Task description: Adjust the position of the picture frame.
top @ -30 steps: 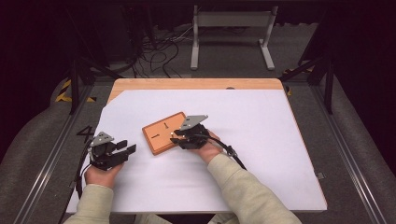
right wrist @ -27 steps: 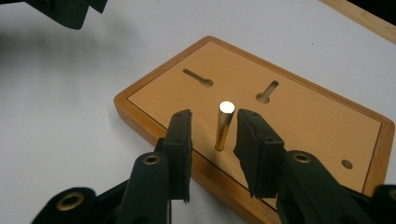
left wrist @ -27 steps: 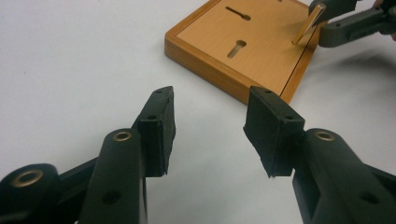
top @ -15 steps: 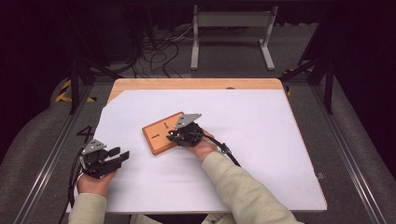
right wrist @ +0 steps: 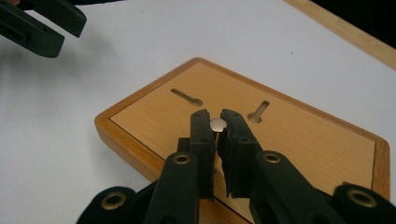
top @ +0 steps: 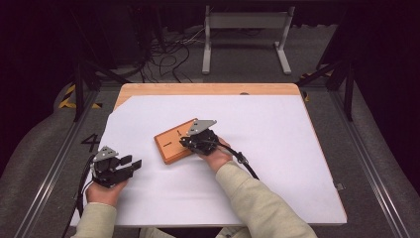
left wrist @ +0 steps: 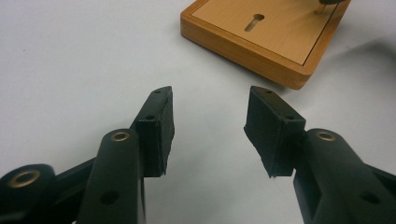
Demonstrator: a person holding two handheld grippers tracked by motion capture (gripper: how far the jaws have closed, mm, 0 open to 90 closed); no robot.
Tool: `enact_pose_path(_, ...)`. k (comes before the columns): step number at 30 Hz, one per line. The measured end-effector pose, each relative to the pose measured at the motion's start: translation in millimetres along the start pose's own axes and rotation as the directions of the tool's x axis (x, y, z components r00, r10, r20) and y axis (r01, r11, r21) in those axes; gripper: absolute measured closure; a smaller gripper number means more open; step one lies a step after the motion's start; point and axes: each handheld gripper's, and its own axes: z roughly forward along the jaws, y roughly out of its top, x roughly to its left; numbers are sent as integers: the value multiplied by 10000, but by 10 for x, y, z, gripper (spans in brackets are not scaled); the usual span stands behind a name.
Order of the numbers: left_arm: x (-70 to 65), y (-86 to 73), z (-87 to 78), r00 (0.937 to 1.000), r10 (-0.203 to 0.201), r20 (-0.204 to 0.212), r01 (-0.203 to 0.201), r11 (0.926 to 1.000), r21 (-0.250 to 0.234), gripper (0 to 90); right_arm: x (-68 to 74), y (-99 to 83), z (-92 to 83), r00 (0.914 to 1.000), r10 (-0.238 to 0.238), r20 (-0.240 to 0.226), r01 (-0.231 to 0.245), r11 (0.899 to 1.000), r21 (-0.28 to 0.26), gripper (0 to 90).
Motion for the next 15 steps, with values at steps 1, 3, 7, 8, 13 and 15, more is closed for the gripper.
enact_pose_path(1, -5, 3, 6, 10000, -10, -29, 10, 10000, -37, 518, 2, 6, -26, 10000, 1, 39, -1, 10000, -53, 841)
enact_pose_path(3, -6, 18, 9, 10000, 18, 28, -19, 10000, 37, 518, -3, 13, -91, 9999, 53, 133, -51, 9999, -152, 842)
enact_pose_path(7, -8, 37, 31, 9999, 120, 101, -120, 9999, 1, 519, -4, -7, -247, 9994, 165, 296, -154, 9993, -344, 842)
enact_pose_path(8, -16, 49, 49, 9999, 118, 122, -118, 9999, 15, 519, 2, -29, -340, 9992, 236, 333, -221, 9987, -466, 842)
enact_pose_path(13, -61, 97, 127, 9992, 318, 237, -320, 9994, 87, 520, 24, -120, -593, 9957, 619, 689, -577, 9964, -623, 842)
enact_pose_path(15, -87, 120, 159, 9988, 365, 333, -370, 9992, 137, 520, 39, -190, -715, 9923, 858, 890, -799, 9945, -679, 842)
